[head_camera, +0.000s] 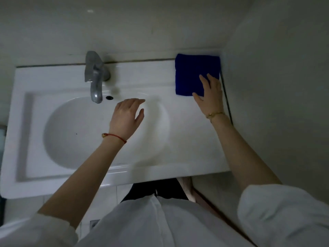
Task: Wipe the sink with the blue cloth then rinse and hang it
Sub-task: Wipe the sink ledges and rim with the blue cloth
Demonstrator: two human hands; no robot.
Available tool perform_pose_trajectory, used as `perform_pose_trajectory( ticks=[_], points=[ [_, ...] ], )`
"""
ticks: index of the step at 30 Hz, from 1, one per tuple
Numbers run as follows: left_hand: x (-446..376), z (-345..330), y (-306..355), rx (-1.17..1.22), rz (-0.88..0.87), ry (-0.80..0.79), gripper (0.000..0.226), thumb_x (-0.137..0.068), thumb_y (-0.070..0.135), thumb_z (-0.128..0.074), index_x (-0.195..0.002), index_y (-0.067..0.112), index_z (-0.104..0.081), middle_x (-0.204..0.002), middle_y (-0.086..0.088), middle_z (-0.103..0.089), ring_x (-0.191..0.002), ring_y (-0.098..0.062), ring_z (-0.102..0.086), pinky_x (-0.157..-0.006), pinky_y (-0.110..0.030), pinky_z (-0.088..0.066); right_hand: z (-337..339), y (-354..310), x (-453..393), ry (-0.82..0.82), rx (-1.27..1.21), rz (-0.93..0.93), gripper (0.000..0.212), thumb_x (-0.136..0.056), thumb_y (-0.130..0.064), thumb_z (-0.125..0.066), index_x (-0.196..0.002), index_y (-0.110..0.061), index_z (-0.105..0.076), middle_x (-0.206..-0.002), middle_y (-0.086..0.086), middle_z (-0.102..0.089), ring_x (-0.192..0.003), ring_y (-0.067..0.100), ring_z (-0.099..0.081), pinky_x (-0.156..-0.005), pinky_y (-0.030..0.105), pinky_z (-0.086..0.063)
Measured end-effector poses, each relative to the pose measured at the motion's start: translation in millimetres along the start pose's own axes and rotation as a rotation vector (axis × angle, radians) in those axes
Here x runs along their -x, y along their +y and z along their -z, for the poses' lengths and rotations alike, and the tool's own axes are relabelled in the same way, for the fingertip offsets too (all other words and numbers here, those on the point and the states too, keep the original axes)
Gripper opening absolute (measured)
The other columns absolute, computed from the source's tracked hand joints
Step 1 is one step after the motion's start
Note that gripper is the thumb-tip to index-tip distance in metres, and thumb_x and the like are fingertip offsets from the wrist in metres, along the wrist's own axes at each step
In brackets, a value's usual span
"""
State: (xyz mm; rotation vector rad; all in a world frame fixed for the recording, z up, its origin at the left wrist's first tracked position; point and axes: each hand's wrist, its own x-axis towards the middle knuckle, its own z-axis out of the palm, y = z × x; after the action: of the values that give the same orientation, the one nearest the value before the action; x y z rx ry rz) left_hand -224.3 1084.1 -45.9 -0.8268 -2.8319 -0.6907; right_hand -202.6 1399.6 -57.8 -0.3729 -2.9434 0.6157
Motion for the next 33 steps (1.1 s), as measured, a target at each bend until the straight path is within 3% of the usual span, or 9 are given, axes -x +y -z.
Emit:
perform_pose_trajectory(
  ticks=[5, 12, 17, 23, 27, 33],
  points=[
    [-30.2, -23.4, -3.3, -0.003, -0.007, -0.029, 0.031, -0.094, 0.019, -0.055, -0.121, 0.010, -0.065, -0.113, -0.006, -0.070, -0.107, -0.027, -0.063, -0.091, -0.037, -0.044, -23.2, 20.4, -48.4, -0.101, 0.153, -0.024, 0.075, -0.090, -0.045, -0.058, -0.152, -0.023, -0.021, -0.157, 0.015, -0.018, -0.143, 0.038, -0.012, -0.115, 0.056, -0.013],
    [-38.4, -46.8, -2.7, 0.024, 0.050, -0.067, 0.031, -0.093, 0.019, -0.055, -0.121, 0.010, -0.065, -0.113, -0.006, -0.069, -0.107, -0.027, -0.063, -0.091, -0.036, -0.044, -53.9, 28.1, -76.0, -0.155, 0.156, 0.012, 0.087, -0.085, -0.055, -0.060, -0.153, -0.027, -0.014, -0.159, 0.014, -0.012, -0.144, 0.042, -0.004, -0.114, 0.058, -0.001],
    [-30.4, -53.2, -2.6, 0.031, 0.071, -0.084, 0.030, -0.092, 0.016, -0.058, -0.121, 0.010, -0.065, -0.112, -0.005, -0.070, -0.106, -0.025, -0.063, -0.091, -0.035, -0.044, -60.9, 30.9, -79.2, -0.033, 0.299, 0.023, 0.081, -0.083, -0.054, -0.062, -0.150, -0.031, -0.024, -0.153, 0.012, -0.028, -0.135, 0.042, -0.027, -0.108, 0.060, -0.021],
    [-21.7, -50.7, -1.9, 0.026, 0.090, -0.073, 0.030, -0.092, 0.015, -0.060, -0.121, 0.010, -0.066, -0.111, -0.005, -0.070, -0.105, -0.025, -0.063, -0.090, -0.034, -0.044, -58.2, 31.1, -70.4, 0.104, 0.258, 0.076, 0.054, -0.088, -0.028, -0.064, -0.139, -0.024, -0.048, -0.127, 0.014, -0.053, -0.103, 0.039, -0.049, -0.084, 0.050, -0.043],
    [-16.4, -41.8, 1.1, 0.030, 0.091, -0.062, 0.031, -0.093, 0.017, -0.057, -0.121, 0.010, -0.065, -0.111, -0.004, -0.069, -0.105, -0.025, -0.063, -0.090, -0.034, -0.044, -54.7, 26.7, -57.8, 0.094, 0.052, 0.071, 0.043, -0.090, -0.026, -0.060, -0.133, -0.019, -0.054, -0.118, 0.015, -0.053, -0.100, 0.037, -0.046, -0.081, 0.050, -0.047],
    [2.5, -20.3, 4.0, 0.020, 0.115, -0.031, 0.032, -0.094, 0.020, -0.055, -0.123, 0.011, -0.065, -0.114, -0.003, -0.069, -0.106, -0.023, -0.062, -0.092, -0.033, -0.043, -45.9, -2.5, -10.8, 0.015, -0.224, 0.066, 0.046, -0.090, -0.032, -0.061, -0.133, -0.016, -0.054, -0.118, 0.015, -0.050, -0.107, 0.031, -0.046, -0.089, 0.036, -0.042]
  ],
)
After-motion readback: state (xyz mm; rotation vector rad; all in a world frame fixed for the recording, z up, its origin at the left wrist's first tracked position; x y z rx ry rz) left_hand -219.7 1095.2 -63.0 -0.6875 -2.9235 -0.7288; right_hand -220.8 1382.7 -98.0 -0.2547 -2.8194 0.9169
